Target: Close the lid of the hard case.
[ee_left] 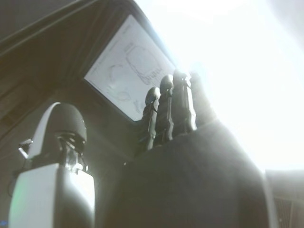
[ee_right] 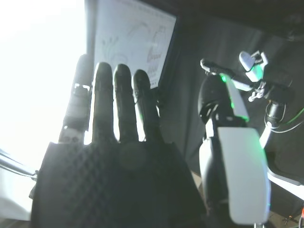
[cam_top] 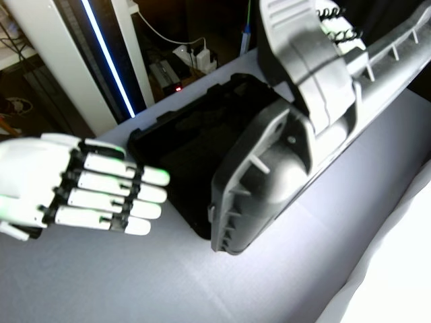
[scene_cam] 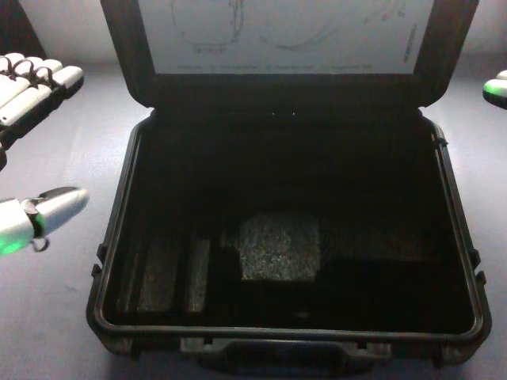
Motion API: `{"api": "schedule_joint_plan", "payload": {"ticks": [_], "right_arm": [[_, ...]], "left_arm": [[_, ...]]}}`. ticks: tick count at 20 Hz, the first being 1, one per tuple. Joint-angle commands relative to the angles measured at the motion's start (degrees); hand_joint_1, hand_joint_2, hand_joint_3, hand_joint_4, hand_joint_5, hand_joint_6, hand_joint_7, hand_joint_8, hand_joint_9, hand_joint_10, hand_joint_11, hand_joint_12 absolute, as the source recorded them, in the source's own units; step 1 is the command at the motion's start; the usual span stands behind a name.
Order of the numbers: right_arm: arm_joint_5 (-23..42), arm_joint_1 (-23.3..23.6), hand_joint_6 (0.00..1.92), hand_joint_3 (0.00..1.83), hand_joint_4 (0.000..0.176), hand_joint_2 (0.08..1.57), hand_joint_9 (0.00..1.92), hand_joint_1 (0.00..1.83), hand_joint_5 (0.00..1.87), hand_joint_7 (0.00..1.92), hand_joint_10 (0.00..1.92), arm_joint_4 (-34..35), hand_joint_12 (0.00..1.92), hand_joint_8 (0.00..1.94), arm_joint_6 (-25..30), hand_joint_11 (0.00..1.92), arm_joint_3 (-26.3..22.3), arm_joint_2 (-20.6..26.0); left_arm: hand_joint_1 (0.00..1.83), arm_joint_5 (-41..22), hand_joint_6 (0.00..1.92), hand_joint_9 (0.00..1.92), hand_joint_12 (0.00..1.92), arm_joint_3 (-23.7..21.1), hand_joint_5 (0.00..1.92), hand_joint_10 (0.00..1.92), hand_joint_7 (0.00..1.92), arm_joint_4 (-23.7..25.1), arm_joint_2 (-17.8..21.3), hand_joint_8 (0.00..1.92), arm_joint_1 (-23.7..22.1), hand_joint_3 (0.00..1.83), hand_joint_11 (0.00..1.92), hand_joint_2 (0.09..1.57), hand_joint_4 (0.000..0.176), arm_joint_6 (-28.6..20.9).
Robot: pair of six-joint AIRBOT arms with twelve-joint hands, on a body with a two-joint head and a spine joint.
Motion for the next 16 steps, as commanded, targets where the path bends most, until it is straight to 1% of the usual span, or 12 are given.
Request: {"api": "schedule_joint_plan", "payload": {"ticks": [1, 4, 5, 6, 8, 9, 12, 14, 16], "right_arm": [[6.06, 0.80, 0.00, 0.01, 0.000, 1.27, 0.14, 0.42, 0.19, 0.17, 0.01, 2.04, 0.11, 0.00, 0.39, 0.10, 0.45, 0.27], [5.69, 0.80, 0.00, 0.01, 0.000, 1.31, 0.12, 0.39, 0.17, 0.15, 0.00, 2.20, 0.10, 0.00, 0.39, 0.08, 0.67, 0.22], [5.50, 0.84, 0.00, 0.01, 0.000, 1.31, 0.11, 0.35, 0.16, 0.13, 0.00, 2.61, 0.10, 0.00, 0.39, 0.07, 0.94, 0.22], [5.27, 0.97, 0.00, 0.01, 0.000, 1.31, 0.08, 0.26, 0.13, 0.11, 0.00, 3.39, 0.09, 0.00, 0.36, 0.03, 1.37, 0.17], [4.40, 1.72, 0.00, 0.00, 0.000, 1.27, 0.05, 0.19, 0.08, 0.07, 0.00, 4.98, 0.08, 0.00, 0.34, 0.01, 2.61, -0.20], [3.19, 3.08, 0.00, 0.00, 0.000, 1.26, 0.02, 0.16, 0.04, 0.04, 0.00, 5.40, 0.03, 0.00, 0.34, 0.00, 3.63, -0.65], [-1.51, 7.04, 0.00, 0.00, 0.000, 1.23, 0.00, 0.19, 0.00, 0.00, 0.00, 5.47, 0.00, 0.00, 0.31, 0.00, 6.54, -2.19], [-5.85, 10.91, 0.00, 0.00, 0.000, 1.18, 0.00, 0.18, 0.00, 0.00, 0.00, 5.44, 0.00, 0.00, 0.21, 0.00, 9.63, -4.16], [-9.01, 13.74, 0.00, 0.00, 0.000, 1.16, 0.00, 0.19, 0.00, 0.00, 0.00, 5.42, 0.00, 0.00, 0.20, 0.00, 11.82, -5.39]], "left_arm": [[0.00, -6.66, 0.00, 0.02, 0.00, 0.50, 0.00, 0.01, 0.00, -0.36, 0.51, 0.00, -0.39, 0.03, 0.01, 1.24, 0.000, -0.14], [0.00, -6.53, 0.00, 0.03, 0.00, 0.70, 0.00, 0.00, 0.00, -0.47, 0.49, 0.00, -0.40, 0.01, 0.00, 1.26, 0.000, -0.15], [0.00, -6.39, 0.00, 0.02, 0.00, 0.97, 0.00, 0.00, 0.00, -0.68, 0.52, 0.00, -0.43, 0.01, 0.00, 1.27, 0.000, -0.15], [0.00, -6.18, 0.00, 0.01, 0.00, 1.41, 0.00, 0.00, 0.00, -1.22, 0.53, 0.00, -0.67, 0.00, 0.00, 1.25, 0.000, -0.15], [0.03, -4.88, 0.00, 0.00, 0.01, 2.91, 0.01, 0.00, 0.00, -2.52, 0.14, 0.00, -2.05, 0.00, 0.02, 1.25, 0.000, -0.14], [0.01, -3.04, 0.00, 0.00, 0.01, 4.34, 0.00, 0.00, 0.00, -3.15, -0.50, 0.00, -3.66, 0.00, 0.02, 1.23, 0.000, -0.15], [0.00, 2.68, 0.00, 0.00, 0.00, 8.21, 0.00, 0.00, 0.00, -4.08, -2.52, 0.00, -8.28, 0.00, 0.00, 1.23, 0.000, -0.15], [0.00, 8.61, 0.00, 0.00, 0.00, 12.04, 0.00, 0.00, 0.00, -4.24, -4.86, 0.00, -12.91, 0.00, 0.00, 1.22, 0.000, -0.15], [0.00, 13.05, 0.00, 0.00, 0.00, 15.18, 0.00, 0.00, 0.00, -4.03, -7.01, 0.00, -17.06, 0.00, 0.00, 1.25, 0.000, -0.15]]}}
